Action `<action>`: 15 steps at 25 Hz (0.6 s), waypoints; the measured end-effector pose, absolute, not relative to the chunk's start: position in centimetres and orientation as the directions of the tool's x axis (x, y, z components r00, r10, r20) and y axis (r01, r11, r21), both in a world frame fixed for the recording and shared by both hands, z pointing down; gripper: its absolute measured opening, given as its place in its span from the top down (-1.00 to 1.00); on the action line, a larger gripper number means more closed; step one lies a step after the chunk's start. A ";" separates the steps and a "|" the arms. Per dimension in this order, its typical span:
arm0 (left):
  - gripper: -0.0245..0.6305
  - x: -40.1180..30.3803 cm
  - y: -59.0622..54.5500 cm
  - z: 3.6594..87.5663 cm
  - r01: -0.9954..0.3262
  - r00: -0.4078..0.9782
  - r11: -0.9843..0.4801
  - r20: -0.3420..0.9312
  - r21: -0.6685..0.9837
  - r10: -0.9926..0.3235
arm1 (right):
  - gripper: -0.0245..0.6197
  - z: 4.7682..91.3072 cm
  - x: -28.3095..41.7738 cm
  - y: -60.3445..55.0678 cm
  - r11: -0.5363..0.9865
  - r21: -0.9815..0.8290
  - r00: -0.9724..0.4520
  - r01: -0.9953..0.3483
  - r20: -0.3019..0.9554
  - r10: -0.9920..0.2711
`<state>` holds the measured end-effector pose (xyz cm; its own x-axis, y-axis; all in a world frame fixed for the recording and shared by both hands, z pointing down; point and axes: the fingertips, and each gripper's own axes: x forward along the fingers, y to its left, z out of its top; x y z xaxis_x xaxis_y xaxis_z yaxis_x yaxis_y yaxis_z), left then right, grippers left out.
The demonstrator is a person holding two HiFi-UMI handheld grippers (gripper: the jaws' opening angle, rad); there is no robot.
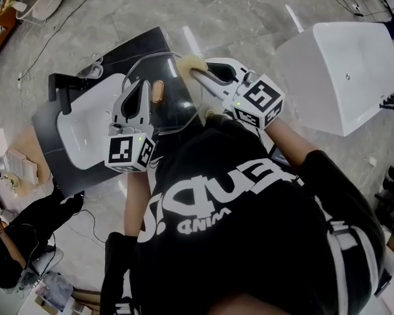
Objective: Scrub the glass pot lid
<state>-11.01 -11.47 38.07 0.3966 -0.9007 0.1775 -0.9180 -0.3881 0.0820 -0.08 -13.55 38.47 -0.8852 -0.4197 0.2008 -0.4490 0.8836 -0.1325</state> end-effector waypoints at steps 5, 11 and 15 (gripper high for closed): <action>0.88 -11.2 -11.3 38.6 -0.932 0.362 -0.355 0.149 0.071 -0.920 | 0.78 38.7 0.0 -13.7 0.883 -0.103 -0.882 -0.457 0.179 -0.436; 0.88 -11.3 -11.3 38.5 -0.935 0.354 -0.346 0.136 0.080 -0.925 | 0.78 38.7 0.3 -14.0 0.874 -0.104 -0.875 -0.474 0.167 -0.454; 0.88 -11.4 -11.3 38.6 -0.936 0.351 -0.341 0.138 0.094 -0.926 | 0.78 38.7 0.5 -14.3 0.869 -0.105 -0.871 -0.483 0.164 -0.464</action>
<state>-11.40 -11.25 38.62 0.3509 -0.9263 0.1375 -0.9355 -0.3405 0.0939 0.51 -14.29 38.71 -0.8707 -0.4637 0.1636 -0.4828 0.8694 -0.1049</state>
